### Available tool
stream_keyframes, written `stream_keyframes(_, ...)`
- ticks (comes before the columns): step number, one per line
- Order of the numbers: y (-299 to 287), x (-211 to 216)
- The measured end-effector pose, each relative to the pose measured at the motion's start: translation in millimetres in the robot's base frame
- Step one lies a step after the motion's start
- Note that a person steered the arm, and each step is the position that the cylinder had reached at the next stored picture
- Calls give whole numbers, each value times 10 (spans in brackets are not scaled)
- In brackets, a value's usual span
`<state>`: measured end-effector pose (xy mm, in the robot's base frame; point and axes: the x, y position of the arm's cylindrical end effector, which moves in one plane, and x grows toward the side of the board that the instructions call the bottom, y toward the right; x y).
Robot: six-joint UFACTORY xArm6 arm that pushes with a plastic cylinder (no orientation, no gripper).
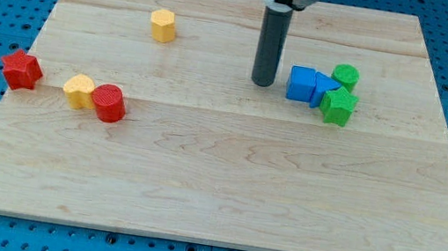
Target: Group up the yellow and red blocks
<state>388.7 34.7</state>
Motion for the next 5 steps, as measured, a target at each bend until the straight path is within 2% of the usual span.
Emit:
stream_keyframes(1,-54,546)
stream_keyframes(2,-520,1054)
stream_keyframes(3,-1381,1384)
stream_keyframes(4,-1647,1100)
stream_keyframes(5,-1646,756)
